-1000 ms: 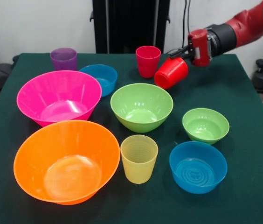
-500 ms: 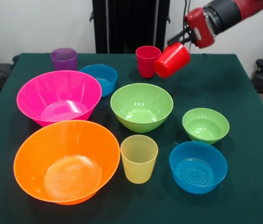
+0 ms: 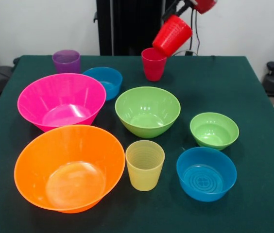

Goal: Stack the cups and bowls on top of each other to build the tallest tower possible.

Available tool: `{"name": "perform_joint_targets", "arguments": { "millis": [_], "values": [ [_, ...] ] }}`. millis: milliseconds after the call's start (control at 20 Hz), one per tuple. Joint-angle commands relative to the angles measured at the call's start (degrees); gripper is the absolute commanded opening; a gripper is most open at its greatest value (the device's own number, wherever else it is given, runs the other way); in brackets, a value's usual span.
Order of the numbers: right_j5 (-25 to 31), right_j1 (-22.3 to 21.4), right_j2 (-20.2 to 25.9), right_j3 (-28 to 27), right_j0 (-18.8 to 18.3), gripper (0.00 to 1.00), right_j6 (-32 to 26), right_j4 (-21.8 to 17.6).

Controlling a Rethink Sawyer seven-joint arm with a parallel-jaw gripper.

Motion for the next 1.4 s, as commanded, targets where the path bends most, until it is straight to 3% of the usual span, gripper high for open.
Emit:
{"name": "perform_joint_targets", "arguments": {
  "millis": [50,100,350,650,800,950,1250,1400],
  "values": [
    [-8.4,-19.9,29.1,17.4,-16.5,0.0,-29.5,3.4],
    [-10.2,-19.7,31.1,18.6,-18.3,0.0,-28.8,3.8],
    [-14.1,-17.0,33.7,18.9,-19.9,0.0,-23.7,1.1],
    [-17.3,-16.0,38.8,21.1,-24.7,0.0,-20.5,1.2],
    [-19.9,-16.0,45.0,23.6,-30.4,0.0,-19.9,2.9],
    [-21.9,-15.3,50.0,24.6,-35.1,0.0,-20.0,2.1],
    [-18.5,-12.3,50.2,19.3,-40.4,0.0,-22.5,-3.6],
    [-13.1,-13.6,52.4,17.9,-45.4,0.0,-27.2,-3.6]
  ]
}}
